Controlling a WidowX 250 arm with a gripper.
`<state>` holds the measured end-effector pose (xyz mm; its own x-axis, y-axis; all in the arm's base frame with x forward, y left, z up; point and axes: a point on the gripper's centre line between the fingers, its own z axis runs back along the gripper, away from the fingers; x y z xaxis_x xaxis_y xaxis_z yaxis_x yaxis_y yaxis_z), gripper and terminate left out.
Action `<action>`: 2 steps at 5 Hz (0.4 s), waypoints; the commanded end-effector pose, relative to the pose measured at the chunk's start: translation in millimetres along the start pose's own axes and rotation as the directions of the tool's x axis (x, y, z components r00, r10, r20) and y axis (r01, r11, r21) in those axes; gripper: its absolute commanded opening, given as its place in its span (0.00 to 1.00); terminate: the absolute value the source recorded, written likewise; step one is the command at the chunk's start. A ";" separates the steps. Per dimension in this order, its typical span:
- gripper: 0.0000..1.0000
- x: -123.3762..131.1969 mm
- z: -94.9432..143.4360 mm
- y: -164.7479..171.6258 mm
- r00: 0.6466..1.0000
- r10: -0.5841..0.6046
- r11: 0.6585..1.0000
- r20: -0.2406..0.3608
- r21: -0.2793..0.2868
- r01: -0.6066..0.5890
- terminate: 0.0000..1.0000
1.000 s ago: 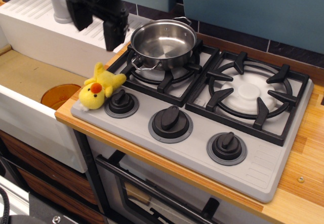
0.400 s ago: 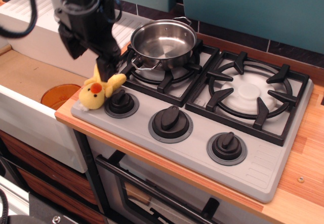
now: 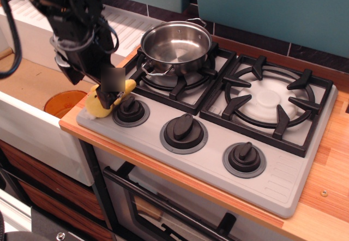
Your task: Put pan on stove and put stuffedduck in pan
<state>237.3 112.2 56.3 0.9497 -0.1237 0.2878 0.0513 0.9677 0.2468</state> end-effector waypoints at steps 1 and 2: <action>1.00 4.1 -14.0 -1.2 1.000 0.018 1.000 0.026 0.001 -0.018 0.00; 1.00 4.0 -24.5 -2.1 0.999 0.017 1.000 0.032 -0.009 -0.016 0.00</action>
<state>241.4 116.0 28.2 0.9481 -0.1020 0.3010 0.0354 0.9751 0.2189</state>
